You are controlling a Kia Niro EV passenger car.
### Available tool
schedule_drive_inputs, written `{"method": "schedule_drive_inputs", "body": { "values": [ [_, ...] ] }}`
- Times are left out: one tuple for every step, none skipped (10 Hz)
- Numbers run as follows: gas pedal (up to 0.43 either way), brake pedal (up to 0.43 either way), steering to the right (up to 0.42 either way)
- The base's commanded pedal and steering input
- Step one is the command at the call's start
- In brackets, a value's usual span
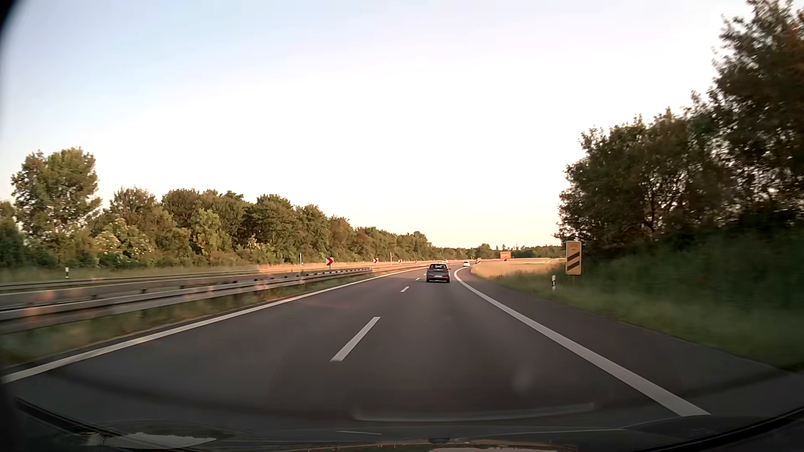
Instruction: Follow the waypoints while adhering to traffic rules and regulations
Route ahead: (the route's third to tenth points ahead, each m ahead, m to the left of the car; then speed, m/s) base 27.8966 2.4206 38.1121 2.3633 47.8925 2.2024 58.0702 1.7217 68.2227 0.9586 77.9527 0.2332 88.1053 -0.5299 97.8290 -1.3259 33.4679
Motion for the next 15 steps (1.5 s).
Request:
{"method": "schedule_drive_inputs", "body": {
  "values": [
    [0.299,0.018,0.003],
    [0.299,0.018,0.004],
    [0.311,0.018,0.004],
    [0.319,0.018,0.005],
    [0.319,0.018,0.005],
    [0.319,0.018,0.006],
    [0.331,0.018,0.006],
    [0.331,0.018,0.006],
    [0.339,0.012,0.005],
    [0.339,0.012,0.006],
    [0.339,0.018,0.006],
    [0.339,0.018,0.005],
    [0.350,0.012,0.005],
    [0.350,0.018,0.005],
    [0.358,0.018,0.005]
  ]
}}
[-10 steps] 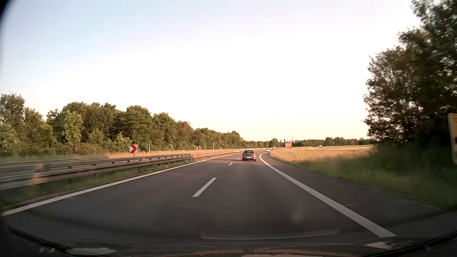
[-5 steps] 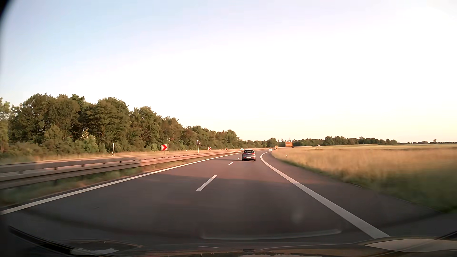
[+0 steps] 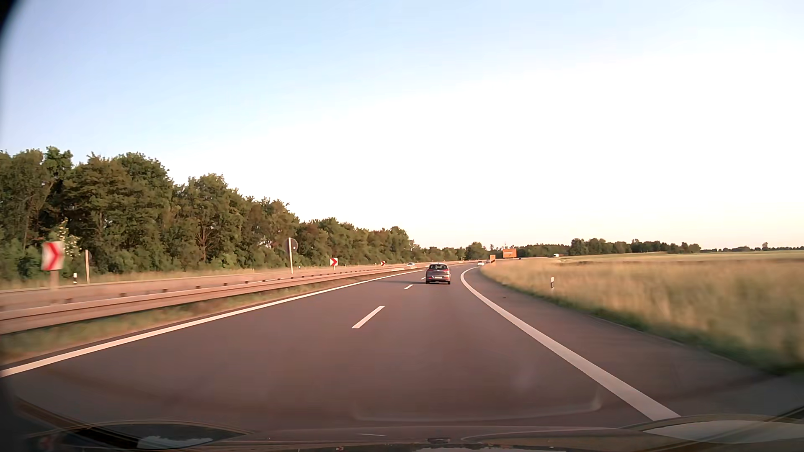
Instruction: Follow the waypoints while adhering to traffic rules and regulations
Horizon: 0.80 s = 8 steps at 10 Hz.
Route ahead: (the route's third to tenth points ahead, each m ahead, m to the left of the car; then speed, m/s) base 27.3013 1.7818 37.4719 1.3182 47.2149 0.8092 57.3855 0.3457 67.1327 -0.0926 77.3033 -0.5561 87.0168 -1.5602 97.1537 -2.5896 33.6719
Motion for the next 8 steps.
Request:
{"method": "schedule_drive_inputs", "body": {
  "values": [
    [0.358,0.018,0.005],
    [0.358,0.018,0.007],
    [0.358,0.012,0.008],
    [0.370,0.018,0.009],
    [0.370,0.018,0.010],
    [0.378,0.018,0.011],
    [0.378,0.018,0.011],
    [0.378,0.018,0.011]
  ]
}}
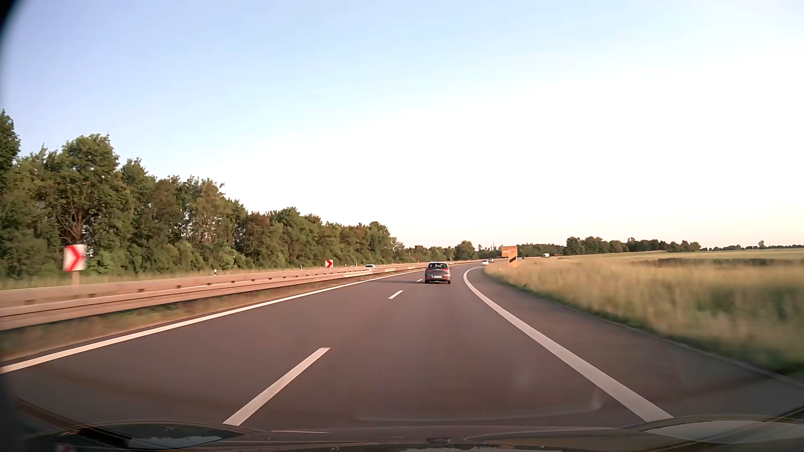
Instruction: Follow the waypoints while adhering to traffic rules and regulations
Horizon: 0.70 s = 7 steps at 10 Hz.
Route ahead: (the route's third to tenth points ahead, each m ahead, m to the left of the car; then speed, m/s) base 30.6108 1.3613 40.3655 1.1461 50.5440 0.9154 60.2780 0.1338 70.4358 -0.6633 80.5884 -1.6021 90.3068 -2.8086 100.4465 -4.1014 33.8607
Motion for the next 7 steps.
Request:
{"method": "schedule_drive_inputs", "body": {
  "values": [
    [0.378,0.018,0.011],
    [0.390,0.012,0.011],
    [0.390,0.018,0.010],
    [0.390,0.018,0.010],
    [0.398,0.018,0.008],
    [0.398,0.018,0.008],
    [0.398,0.018,0.008]
  ]
}}
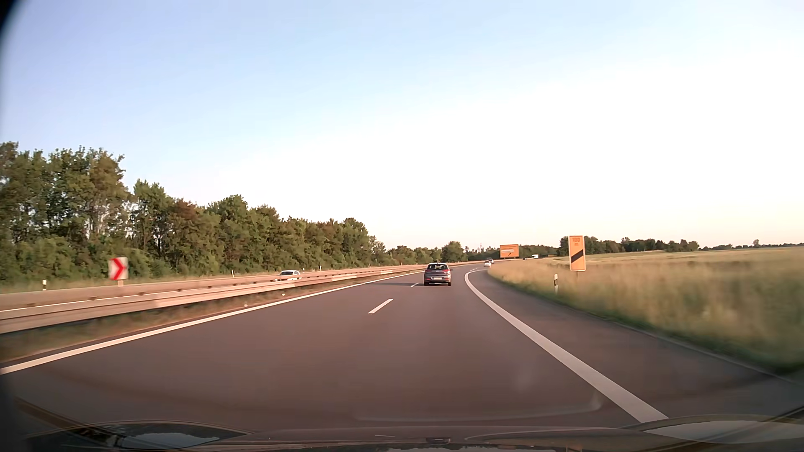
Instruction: Follow the waypoints while adhering to traffic rules and regulations
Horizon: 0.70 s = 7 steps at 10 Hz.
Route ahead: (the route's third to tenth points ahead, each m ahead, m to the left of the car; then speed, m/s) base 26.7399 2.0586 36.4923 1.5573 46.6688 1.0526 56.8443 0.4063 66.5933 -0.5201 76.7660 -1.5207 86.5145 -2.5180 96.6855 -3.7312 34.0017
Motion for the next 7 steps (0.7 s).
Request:
{"method": "schedule_drive_inputs", "body": {
  "values": [
    [0.409,0.018,0.008],
    [0.421,0.018,0.008],
    [0.421,0.018,0.008],
    [0.421,0.018,0.007],
    [0.429,0.018,0.008],
    [0.429,0.018,0.007],
    [0.429,0.018,0.006]
  ]
}}
